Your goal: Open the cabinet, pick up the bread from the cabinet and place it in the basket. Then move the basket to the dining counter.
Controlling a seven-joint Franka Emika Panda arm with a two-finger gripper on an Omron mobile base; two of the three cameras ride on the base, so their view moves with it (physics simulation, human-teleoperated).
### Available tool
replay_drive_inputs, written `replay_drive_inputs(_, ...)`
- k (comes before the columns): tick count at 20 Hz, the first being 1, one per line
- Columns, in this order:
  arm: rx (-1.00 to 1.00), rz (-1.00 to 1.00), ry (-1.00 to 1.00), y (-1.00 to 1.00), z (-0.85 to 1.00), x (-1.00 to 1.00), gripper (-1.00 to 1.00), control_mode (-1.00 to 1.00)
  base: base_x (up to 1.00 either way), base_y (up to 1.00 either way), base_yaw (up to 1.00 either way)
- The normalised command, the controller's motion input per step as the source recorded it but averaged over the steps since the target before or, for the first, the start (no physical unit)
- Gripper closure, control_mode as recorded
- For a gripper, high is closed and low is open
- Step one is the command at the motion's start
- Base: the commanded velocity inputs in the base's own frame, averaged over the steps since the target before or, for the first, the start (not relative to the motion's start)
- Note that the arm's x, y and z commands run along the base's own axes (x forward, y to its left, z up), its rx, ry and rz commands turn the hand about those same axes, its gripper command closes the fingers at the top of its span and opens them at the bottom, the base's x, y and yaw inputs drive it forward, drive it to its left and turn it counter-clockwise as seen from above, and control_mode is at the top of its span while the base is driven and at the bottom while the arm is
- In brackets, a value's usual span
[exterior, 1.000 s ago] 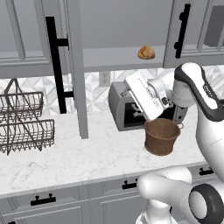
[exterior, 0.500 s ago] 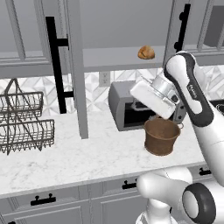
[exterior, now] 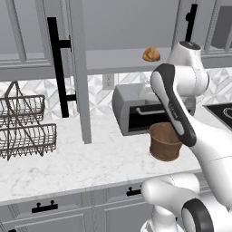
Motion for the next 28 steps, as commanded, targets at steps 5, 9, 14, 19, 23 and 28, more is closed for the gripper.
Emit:
replay_drive_inputs(5,-0.36,0.03,-0.68,-0.53,0.72,0.5,-1.0,-1.0,0.0,0.0,0.0)
replay_drive_inputs(9,-0.25,0.0,-0.61,-0.39,0.92,-0.07,-1.0,-1.0,0.0,0.0,0.0)
replay_drive_inputs(14,-0.07,-0.01,-0.29,-0.36,0.9,-0.21,-1.0,-1.0,0.0,0.0,0.0)
replay_drive_inputs(19,0.4,-0.16,0.01,-0.73,0.38,0.03,-1.0,-1.0,0.0,0.0,0.0)
replay_drive_inputs(23,0.52,-0.07,0.07,-0.76,0.22,0.34,-1.0,-1.0,0.0,0.0,0.0)
replay_drive_inputs(28,0.08,0.0,0.01,-0.17,0.02,0.2,-1.0,-1.0,0.0,0.0,0.0)
